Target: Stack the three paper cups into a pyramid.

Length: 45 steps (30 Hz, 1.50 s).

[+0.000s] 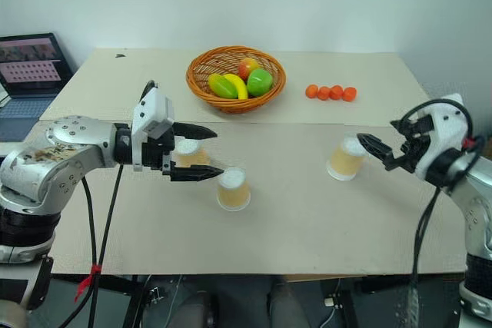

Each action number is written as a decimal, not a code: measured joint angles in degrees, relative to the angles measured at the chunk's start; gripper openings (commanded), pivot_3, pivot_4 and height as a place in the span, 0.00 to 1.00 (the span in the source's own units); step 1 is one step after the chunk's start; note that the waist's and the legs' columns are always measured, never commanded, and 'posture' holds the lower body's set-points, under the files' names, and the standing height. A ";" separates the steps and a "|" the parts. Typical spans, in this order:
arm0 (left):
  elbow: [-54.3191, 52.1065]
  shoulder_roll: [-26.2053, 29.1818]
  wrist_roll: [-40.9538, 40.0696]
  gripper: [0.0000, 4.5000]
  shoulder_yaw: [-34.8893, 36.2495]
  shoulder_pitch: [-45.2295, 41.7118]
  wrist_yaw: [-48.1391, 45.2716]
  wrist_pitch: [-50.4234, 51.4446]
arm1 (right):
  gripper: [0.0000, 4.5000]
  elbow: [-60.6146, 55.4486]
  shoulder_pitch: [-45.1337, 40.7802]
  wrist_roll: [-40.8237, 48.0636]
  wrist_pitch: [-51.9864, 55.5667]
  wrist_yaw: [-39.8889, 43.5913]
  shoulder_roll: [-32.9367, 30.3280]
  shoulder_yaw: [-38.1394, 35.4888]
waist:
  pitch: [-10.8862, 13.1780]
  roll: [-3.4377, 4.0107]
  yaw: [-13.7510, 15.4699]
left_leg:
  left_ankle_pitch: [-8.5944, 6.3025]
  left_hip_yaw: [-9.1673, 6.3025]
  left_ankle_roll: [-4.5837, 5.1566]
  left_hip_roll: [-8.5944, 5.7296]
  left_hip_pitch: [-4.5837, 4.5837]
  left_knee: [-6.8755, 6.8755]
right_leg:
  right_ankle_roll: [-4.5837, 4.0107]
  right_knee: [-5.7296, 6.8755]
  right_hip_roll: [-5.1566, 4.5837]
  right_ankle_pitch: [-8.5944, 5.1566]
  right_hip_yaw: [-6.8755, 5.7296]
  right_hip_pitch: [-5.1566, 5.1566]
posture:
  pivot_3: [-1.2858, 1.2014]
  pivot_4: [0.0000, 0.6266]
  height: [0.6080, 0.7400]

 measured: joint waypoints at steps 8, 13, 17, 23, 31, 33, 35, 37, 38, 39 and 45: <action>2.09 -2.27 2.05 1.00 -2.03 -3.39 -1.22 -1.58 | 1.00 -1.06 8.74 -1.39 -6.67 -2.30 9.03 0.47 | 0.04 0.04 -0.54 | 0.04 0.21 0.03 -0.02 0.41 0.07 | -0.02 0.11 0.00 0.05 0.24 0.24 | 0.52 0.24 0.95; 1.91 -2.50 2.51 1.00 -2.91 -3.49 -1.73 -1.89 | 1.00 3.91 6.34 -3.47 -10.22 -2.08 9.76 6.38 | 0.04 0.04 -0.98 | 0.04 0.16 0.04 0.03 0.36 0.02 | -0.05 0.10 0.08 0.03 0.23 0.18 | 0.52 0.24 0.95; 1.62 -2.51 2.73 1.00 -2.94 -3.53 -1.48 -1.81 | 1.00 9.99 2.98 -5.10 -13.22 -1.59 9.74 8.93 | 0.05 0.05 -0.92 | 0.04 0.18 0.04 0.00 0.34 0.03 | -0.04 0.07 0.04 0.03 0.23 0.18 | 0.52 0.24 0.95; 0.27 -2.16 3.36 1.00 -2.93 -3.51 -1.07 -1.09 | 1.00 20.33 -5.01 -7.59 -18.25 0.82 9.42 13.22 | 0.06 0.05 -1.13 | 0.04 0.17 0.04 0.01 0.35 0.01 | -0.04 0.08 0.05 0.03 0.22 0.17 | 0.52 0.24 0.95; -2.73 -1.24 3.49 1.00 -2.84 -2.01 0.19 0.12 | 1.00 31.71 -14.42 -10.74 -22.96 4.00 9.24 17.39 | 0.06 0.06 -1.26 | 0.04 0.17 0.04 0.00 0.33 0.01 | -0.05 0.07 0.04 0.04 0.23 0.16 | 0.52 0.24 0.95; -3.57 -1.14 3.41 1.00 -2.73 -1.30 0.68 0.35 | 1.00 34.69 -17.02 -11.34 -24.27 4.67 9.20 18.33 | 0.07 0.06 -1.35 | 0.04 0.17 0.04 0.00 0.35 0.01 | -0.05 0.07 0.04 0.04 0.23 0.17 | 0.52 0.24 0.95; -4.55 -1.19 3.25 1.00 -2.74 -0.48 1.17 0.95 | 1.00 37.73 -19.53 -12.02 -25.51 5.52 9.16 18.68 | 0.07 0.06 -1.34 | 0.04 0.15 0.04 0.01 0.34 0.01 | -0.05 0.08 0.04 0.04 0.22 0.17 | 0.52 0.24 0.95; -4.66 -1.20 3.26 1.00 -2.74 -0.28 1.64 1.42 | 1.00 39.54 -21.13 -12.60 -26.56 6.02 9.14 18.95 | 0.07 0.06 -1.34 | 0.04 0.15 0.04 0.00 0.34 0.01 | -0.05 0.08 0.04 0.04 0.22 0.17 | 0.52 0.24 0.95; -4.77 -1.20 3.25 1.00 -2.73 -0.23 1.85 1.46 | 1.00 40.31 -21.74 -12.98 -27.01 6.34 9.13 19.14 | 0.07 0.06 -1.34 | 0.04 0.15 0.04 0.00 0.34 0.01 | -0.06 0.07 0.04 0.04 0.22 0.17 | 0.52 0.24 0.95; -4.94 -1.20 3.24 1.00 -2.72 -0.20 2.04 1.52 | 0.94 41.03 -22.14 -13.04 -27.28 6.60 9.12 19.27 | 0.07 0.06 -1.34 | 0.04 0.15 0.04 0.00 0.33 0.01 | -0.06 0.07 0.04 0.04 0.22 0.17 | 0.52 0.24 0.95; -5.67 -1.03 3.22 1.00 -2.71 0.06 2.59 1.60 | 0.63 42.58 -22.70 -13.11 -27.82 7.98 9.12 20.03 | 0.07 0.06 -1.32 | 0.04 0.15 0.04 -0.01 0.32 0.01 | -0.19 0.07 0.03 0.12 0.22 0.17 | 0.52 0.24 0.95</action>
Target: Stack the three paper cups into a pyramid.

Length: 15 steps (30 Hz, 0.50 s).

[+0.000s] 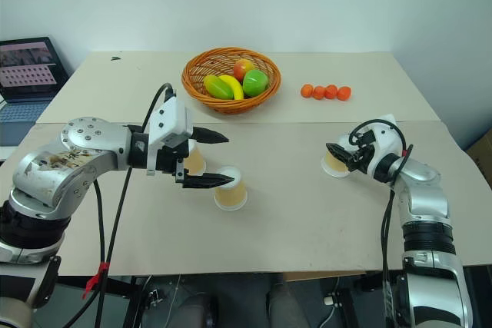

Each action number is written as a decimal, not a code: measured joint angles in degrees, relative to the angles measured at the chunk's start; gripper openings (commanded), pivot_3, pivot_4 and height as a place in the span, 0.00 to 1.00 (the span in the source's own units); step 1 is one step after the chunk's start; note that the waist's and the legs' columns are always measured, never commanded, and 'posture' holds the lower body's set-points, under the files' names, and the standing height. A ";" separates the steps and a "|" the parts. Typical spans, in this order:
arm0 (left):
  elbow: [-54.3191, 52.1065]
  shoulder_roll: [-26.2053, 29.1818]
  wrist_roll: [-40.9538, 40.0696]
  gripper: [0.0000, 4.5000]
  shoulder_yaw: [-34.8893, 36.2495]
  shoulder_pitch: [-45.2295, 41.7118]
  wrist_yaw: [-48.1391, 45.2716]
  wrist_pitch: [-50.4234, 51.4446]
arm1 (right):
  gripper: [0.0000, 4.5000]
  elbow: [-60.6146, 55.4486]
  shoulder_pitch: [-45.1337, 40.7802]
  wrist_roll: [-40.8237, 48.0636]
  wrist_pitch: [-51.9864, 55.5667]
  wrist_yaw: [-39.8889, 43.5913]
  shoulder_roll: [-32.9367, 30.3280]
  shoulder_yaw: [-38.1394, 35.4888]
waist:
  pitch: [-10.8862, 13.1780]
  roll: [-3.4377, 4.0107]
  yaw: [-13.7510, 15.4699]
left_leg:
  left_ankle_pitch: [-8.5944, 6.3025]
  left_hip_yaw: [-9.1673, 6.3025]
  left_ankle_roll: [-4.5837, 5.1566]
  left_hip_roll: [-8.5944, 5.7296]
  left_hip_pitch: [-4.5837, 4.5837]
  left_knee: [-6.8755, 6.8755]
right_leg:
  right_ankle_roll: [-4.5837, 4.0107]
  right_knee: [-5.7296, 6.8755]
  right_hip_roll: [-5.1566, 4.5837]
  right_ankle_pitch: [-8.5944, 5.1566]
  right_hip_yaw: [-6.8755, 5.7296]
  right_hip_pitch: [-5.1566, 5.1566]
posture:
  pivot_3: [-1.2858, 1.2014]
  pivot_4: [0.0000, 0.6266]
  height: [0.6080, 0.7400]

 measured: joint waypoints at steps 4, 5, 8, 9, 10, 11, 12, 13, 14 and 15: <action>0.07 1.98 0.02 1.00 0.93 0.40 -0.62 -0.09 | 0.63 -3.44 1.88 0.10 0.74 0.01 -0.16 0.00 | 0.01 0.01 -0.02 | 0.00 -0.01 0.00 0.00 0.00 -0.01 | 0.04 0.02 0.00 -0.02 -0.01 -0.02 | 0.52 0.24 0.95; 0.16 2.44 0.02 1.00 1.12 0.47 -0.88 -0.17 | 0.63 -4.77 2.39 0.16 1.46 0.01 -0.44 -0.01 | 0.01 0.01 -0.04 | 0.00 0.00 0.00 0.00 0.00 -0.01 | 0.07 0.01 0.00 -0.05 -0.01 -0.03 | 0.52 0.24 0.95; 0.42 3.99 0.12 1.00 1.70 1.36 -1.83 -0.37 | 0.63 -11.44 4.52 1.36 5.46 0.43 -1.98 -0.05 | 0.05 0.07 -0.01 | 0.00 -0.01 0.00 0.01 -0.02 -0.02 | 0.12 0.03 0.00 -0.08 -0.01 -0.06 | 0.52 0.24 0.95; 0.61 5.11 0.14 1.00 1.89 1.85 -2.35 -0.40 | 0.63 -17.45 6.36 3.07 8.94 1.43 -3.38 0.00 | 0.10 0.12 0.02 | 0.00 -0.02 0.00 0.01 -0.04 -0.04 | 0.13 0.03 0.01 -0.08 -0.01 -0.08 | 0.52 0.24 0.95; 0.91 5.82 0.18 1.00 2.12 2.23 -2.63 -0.43 | 0.63 -21.76 7.33 4.50 11.48 2.24 -4.12 0.07 | 0.11 0.13 -0.02 | 0.00 -0.02 0.00 0.02 -0.02 -0.05 | 0.13 0.03 0.02 -0.09 -0.02 -0.08 | 0.52 0.24 0.95; 1.32 5.97 0.30 1.00 2.25 2.34 -2.80 -0.52 | 0.63 -25.67 8.00 5.73 13.80 2.57 -4.58 0.16 | 0.11 0.13 -0.03 | 0.00 -0.03 0.00 0.02 -0.02 -0.05 | 0.14 0.03 0.02 -0.09 -0.02 -0.07 | 0.52 0.24 0.95; 1.40 5.99 0.36 1.00 2.32 2.53 -3.01 -0.85 | 0.63 -29.71 8.59 7.10 16.19 2.52 -4.69 0.46 | 0.11 0.12 -0.03 | 0.00 -0.03 0.00 0.02 -0.02 -0.03 | 0.14 0.03 0.02 -0.09 -0.03 -0.06 | 0.52 0.24 0.95; 1.43 6.00 0.37 1.00 2.32 2.74 -3.25 -1.40 | 0.63 -32.50 8.88 7.96 17.77 2.45 -4.60 0.98 | 0.11 0.12 -0.03 | 0.00 -0.03 0.00 0.03 -0.02 -0.02 | 0.14 0.03 0.02 -0.09 -0.03 -0.05 | 0.52 0.24 0.95; 1.52 5.97 0.44 1.00 2.26 2.96 -3.57 -2.07 | 0.63 -35.82 9.12 8.96 19.79 2.16 -4.24 2.11 | 0.12 0.11 -0.01 | 0.00 -0.03 0.00 0.02 -0.01 -0.02 | 0.14 0.03 0.02 -0.09 -0.03 -0.05 | 0.52 0.24 0.95; 1.64 5.92 0.49 1.00 2.22 2.97 -3.72 -2.34 | 0.63 -37.14 9.19 9.30 20.61 2.05 -3.84 2.85 | 0.13 0.10 0.00 | 0.00 -0.03 0.00 0.03 -0.01 0.00 | 0.14 0.03 0.02 -0.09 -0.04 -0.05 | 0.52 0.24 0.95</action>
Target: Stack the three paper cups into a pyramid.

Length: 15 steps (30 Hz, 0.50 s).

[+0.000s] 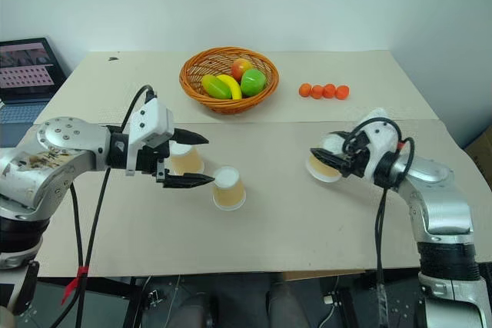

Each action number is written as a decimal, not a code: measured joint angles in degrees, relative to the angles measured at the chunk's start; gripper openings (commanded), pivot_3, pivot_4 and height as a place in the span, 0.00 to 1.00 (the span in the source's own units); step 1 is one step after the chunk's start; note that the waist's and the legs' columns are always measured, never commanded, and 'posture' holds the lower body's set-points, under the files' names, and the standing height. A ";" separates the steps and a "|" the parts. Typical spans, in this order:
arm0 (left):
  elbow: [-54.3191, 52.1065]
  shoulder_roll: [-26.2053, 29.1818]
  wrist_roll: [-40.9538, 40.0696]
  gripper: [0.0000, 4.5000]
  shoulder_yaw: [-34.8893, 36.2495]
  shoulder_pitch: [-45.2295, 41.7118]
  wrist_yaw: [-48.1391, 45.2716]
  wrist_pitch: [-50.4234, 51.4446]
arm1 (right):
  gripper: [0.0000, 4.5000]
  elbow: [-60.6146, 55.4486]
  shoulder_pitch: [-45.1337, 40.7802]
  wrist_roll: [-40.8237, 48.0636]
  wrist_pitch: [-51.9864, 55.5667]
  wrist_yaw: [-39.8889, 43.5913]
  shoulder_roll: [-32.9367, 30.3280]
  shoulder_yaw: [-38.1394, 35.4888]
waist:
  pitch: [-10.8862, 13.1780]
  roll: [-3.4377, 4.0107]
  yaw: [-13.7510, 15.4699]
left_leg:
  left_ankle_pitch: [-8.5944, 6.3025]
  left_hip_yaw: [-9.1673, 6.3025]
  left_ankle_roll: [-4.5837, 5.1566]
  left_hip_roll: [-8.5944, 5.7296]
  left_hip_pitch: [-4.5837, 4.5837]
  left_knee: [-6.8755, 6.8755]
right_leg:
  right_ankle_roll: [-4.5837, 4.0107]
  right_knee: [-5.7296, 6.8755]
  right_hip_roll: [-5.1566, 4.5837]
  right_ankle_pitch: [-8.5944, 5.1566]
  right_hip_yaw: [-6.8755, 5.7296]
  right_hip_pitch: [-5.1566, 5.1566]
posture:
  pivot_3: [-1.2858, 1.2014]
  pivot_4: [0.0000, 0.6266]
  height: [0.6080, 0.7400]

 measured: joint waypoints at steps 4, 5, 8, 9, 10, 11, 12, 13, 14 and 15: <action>1.63 -1.57 0.75 1.00 -0.56 -1.17 -0.07 -0.97 | 0.63 -5.21 1.84 0.04 3.65 -3.30 3.96 4.89 | 0.02 -0.03 0.34 | 0.00 -0.01 0.00 -0.02 -0.03 0.04 | 0.00 0.00 0.00 0.00 -0.04 -0.01 | 0.52 0.24 0.95; 1.80 -1.81 0.78 1.00 -0.57 -1.42 -0.07 -1.14 | 0.63 -5.59 2.18 -0.02 3.85 -3.84 4.63 5.45 | 0.02 -0.03 0.46 | 0.00 -0.01 0.00 -0.02 -0.04 0.04 | 0.00 -0.02 -0.01 0.00 -0.04 -0.02 | 0.52 0.24 0.95; 1.96 -2.48 0.83 1.00 -0.71 -1.92 -0.11 -1.63 | 0.63 -6.64 3.44 -0.16 3.98 -5.10 6.46 7.25 | 0.02 -0.03 0.64 | 0.00 -0.02 0.00 -0.01 -0.15 0.03 | 0.00 -0.06 -0.01 0.00 -0.05 -0.07 | 0.52 0.24 0.95; 2.01 -2.53 0.98 1.00 -0.83 -2.02 -0.15 -1.67 | 0.63 -6.62 3.85 -0.25 3.94 -5.46 7.17 8.00 | 0.02 -0.03 0.75 | 0.00 -0.02 0.00 -0.01 -0.19 0.03 | 0.00 -0.06 -0.01 0.00 -0.05 -0.12 | 0.52 0.24 0.95; 2.14 -2.59 1.15 1.00 -0.99 -2.22 -0.20 -1.69 | 0.63 -6.55 4.15 -0.37 3.80 -5.72 7.68 8.64 | 0.02 -0.04 0.78 | 0.00 -0.02 0.00 -0.01 -0.21 0.03 | 0.00 -0.06 -0.01 0.00 -0.05 -0.14 | 0.52 0.24 0.95; 2.21 -2.68 1.28 1.00 -1.11 -2.37 -0.25 -1.74 | 0.63 -6.44 4.35 -0.49 3.63 -5.85 8.07 9.01 | 0.02 -0.04 0.80 | 0.00 -0.02 0.00 -0.01 -0.22 0.03 | -0.01 -0.06 -0.01 0.00 -0.05 -0.15 | 0.52 0.24 0.95; 2.34 -2.75 1.40 1.00 -1.29 -2.62 -0.44 -1.86 | 0.63 -6.07 4.42 -0.71 3.25 -5.92 8.69 9.31 | 0.02 -0.04 0.82 | 0.00 -0.02 0.00 -0.01 -0.22 0.03 | 0.00 -0.05 -0.01 0.00 -0.05 -0.15 | 0.52 0.24 0.95; 2.47 -2.84 1.68 1.00 -1.40 -2.89 -0.61 -1.94 | 0.63 -5.74 4.42 -0.78 2.94 -5.97 9.09 9.51 | 0.02 -0.04 0.87 | 0.00 -0.02 0.00 -0.01 -0.22 0.03 | 0.00 -0.04 -0.01 0.00 -0.06 -0.15 | 0.52 0.24 0.95; 2.60 -2.87 1.89 1.00 -1.42 -3.10 -0.68 -1.99 | 0.63 -5.48 4.41 -0.83 2.66 -5.98 9.37 9.61 | 0.02 -0.04 0.90 | 0.00 -0.03 0.00 -0.01 -0.21 0.03 | 0.00 -0.04 -0.01 0.00 -0.06 -0.15 | 0.52 0.24 0.95; 2.73 -2.88 2.00 1.00 -1.42 -3.26 -0.73 -2.01 | 0.63 -5.33 4.41 -0.94 2.38 -5.99 9.55 9.74 | 0.02 -0.04 0.94 | 0.00 -0.03 0.00 -0.01 -0.20 0.03 | 0.00 -0.03 -0.01 0.00 -0.06 -0.14 | 0.52 0.24 0.95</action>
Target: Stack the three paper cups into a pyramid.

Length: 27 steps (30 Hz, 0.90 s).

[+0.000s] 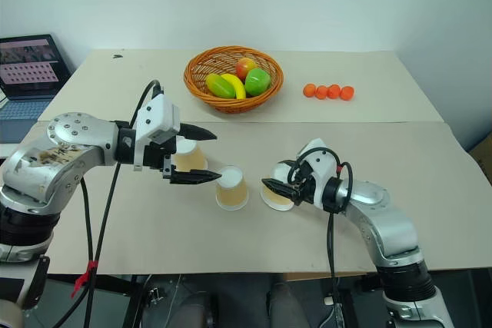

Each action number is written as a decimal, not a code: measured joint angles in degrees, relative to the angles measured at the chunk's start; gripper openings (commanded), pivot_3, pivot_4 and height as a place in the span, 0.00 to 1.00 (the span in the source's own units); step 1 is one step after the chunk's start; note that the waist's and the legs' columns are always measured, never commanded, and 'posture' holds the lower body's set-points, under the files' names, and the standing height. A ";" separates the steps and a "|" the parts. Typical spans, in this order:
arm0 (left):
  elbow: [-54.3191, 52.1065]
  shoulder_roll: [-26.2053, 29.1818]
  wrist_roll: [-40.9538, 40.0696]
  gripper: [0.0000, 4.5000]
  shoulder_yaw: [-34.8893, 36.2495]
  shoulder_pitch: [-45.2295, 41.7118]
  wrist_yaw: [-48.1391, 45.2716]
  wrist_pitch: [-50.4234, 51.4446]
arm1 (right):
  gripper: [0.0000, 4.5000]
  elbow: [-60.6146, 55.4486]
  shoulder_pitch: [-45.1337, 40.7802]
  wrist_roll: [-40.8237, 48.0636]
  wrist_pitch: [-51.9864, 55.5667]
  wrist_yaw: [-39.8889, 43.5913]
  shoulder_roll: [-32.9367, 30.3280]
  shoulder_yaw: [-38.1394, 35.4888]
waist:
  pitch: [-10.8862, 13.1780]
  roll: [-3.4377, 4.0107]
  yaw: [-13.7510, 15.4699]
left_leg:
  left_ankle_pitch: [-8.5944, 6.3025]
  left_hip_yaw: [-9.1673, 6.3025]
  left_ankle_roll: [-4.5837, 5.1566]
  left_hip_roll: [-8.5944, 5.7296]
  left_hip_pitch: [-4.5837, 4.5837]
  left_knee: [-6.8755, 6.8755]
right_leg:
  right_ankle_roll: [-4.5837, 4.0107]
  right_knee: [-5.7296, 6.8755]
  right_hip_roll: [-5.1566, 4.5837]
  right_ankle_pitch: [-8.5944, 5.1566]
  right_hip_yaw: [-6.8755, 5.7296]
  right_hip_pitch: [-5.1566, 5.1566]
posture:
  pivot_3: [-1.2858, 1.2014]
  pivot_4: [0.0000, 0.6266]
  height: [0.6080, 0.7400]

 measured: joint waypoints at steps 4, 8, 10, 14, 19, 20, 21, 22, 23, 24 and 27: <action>0.62 -0.35 0.12 1.00 -0.03 -0.13 -0.07 -0.03 | 0.63 0.51 -0.01 -0.51 -1.41 -0.11 1.13 0.88 | 0.00 0.00 -0.01 | 0.00 -0.01 0.00 0.01 0.03 0.00 | 0.00 0.02 0.01 0.00 -0.01 0.01 | 0.52 0.24 0.95; 0.73 -0.55 0.46 1.00 -0.06 -0.27 -0.06 -0.18 | 0.63 0.75 -0.09 -1.47 -2.34 -0.51 2.79 1.69 | 0.00 0.00 -0.04 | 0.00 -0.01 0.00 0.02 0.05 0.00 | 0.00 0.02 0.03 0.00 -0.01 0.02 | 0.52 0.24 0.95; 0.72 -0.75 0.50 1.00 -0.06 -0.26 -0.02 -0.28 | 0.63 0.83 -0.16 -1.55 -2.43 -0.58 3.09 1.93 | 0.00 -0.01 -0.03 | 0.00 -0.02 0.00 0.02 0.05 0.00 | 0.00 0.02 0.03 0.00 -0.01 0.03 | 0.52 0.24 0.95; 0.71 -1.59 0.50 1.00 -0.09 -0.26 0.06 -0.38 | 0.63 1.40 -0.34 -2.12 -3.42 -0.49 3.54 2.51 | -0.01 -0.01 -0.08 | 0.00 -0.02 0.00 0.03 0.08 0.00 | 0.00 0.03 0.03 0.00 -0.01 0.04 | 0.52 0.24 0.95; 0.70 -1.93 0.58 1.00 -0.12 -0.27 0.18 -0.46 | 0.87 3.28 -1.38 -2.59 -4.46 -0.11 4.25 3.30 | -0.01 -0.02 -0.42 | 0.00 -0.01 0.00 0.04 0.25 0.00 | -0.01 0.06 0.05 0.01 -0.01 0.18 | 0.52 0.24 0.95; 0.69 -1.95 0.63 1.00 -0.17 -0.29 0.18 -0.50 | 0.96 3.71 -1.40 -2.61 -4.42 -0.11 4.57 3.70 | -0.01 -0.02 -0.47 | 0.00 -0.02 0.00 0.04 0.26 0.00 | -0.01 0.08 0.05 0.01 -0.01 0.18 | 0.52 0.24 0.95; 0.69 -1.96 0.70 1.00 -0.26 -0.29 0.18 -0.54 | 0.98 4.56 -1.37 -2.62 -4.35 -0.12 5.00 4.14 | -0.01 -0.03 -0.49 | 0.00 -0.02 0.00 0.03 0.25 0.00 | -0.01 0.10 0.05 0.01 -0.01 0.16 | 0.52 0.24 0.95; 0.69 -1.97 0.85 1.00 -0.34 -0.28 0.19 -0.55 | 0.98 5.20 -1.33 -2.63 -4.26 -0.16 5.17 4.65 | 0.00 -0.02 -0.49 | 0.00 -0.01 0.00 0.03 0.23 0.00 | -0.01 0.12 0.05 0.01 0.00 0.13 | 0.52 0.24 0.95; 0.69 -1.97 1.07 1.00 -0.37 -0.29 0.19 -0.56 | 0.98 5.58 -1.32 -2.64 -4.25 -0.16 5.23 4.92 | 0.00 -0.02 -0.49 | 0.00 -0.02 0.00 0.03 0.21 0.00 | -0.01 0.11 0.05 0.01 0.00 0.12 | 0.52 0.24 0.95; 0.69 -1.97 1.21 1.00 -0.39 -0.29 0.20 -0.56 | 0.98 5.62 -1.33 -2.64 -4.25 -0.19 5.23 4.95 | 0.00 -0.02 -0.47 | 0.01 -0.02 0.00 0.02 0.19 0.00 | -0.01 0.10 0.05 0.01 0.00 0.12 | 0.52 0.24 0.95; 0.69 -1.98 1.49 1.00 -0.48 -0.29 0.17 -0.71 | 0.98 5.62 -1.33 -2.62 -4.25 -0.37 5.23 4.94 | 0.00 -0.02 -0.47 | 0.00 -0.02 0.00 0.02 0.15 -0.01 | -0.01 0.04 0.04 0.01 0.00 0.10 | 0.52 0.24 0.95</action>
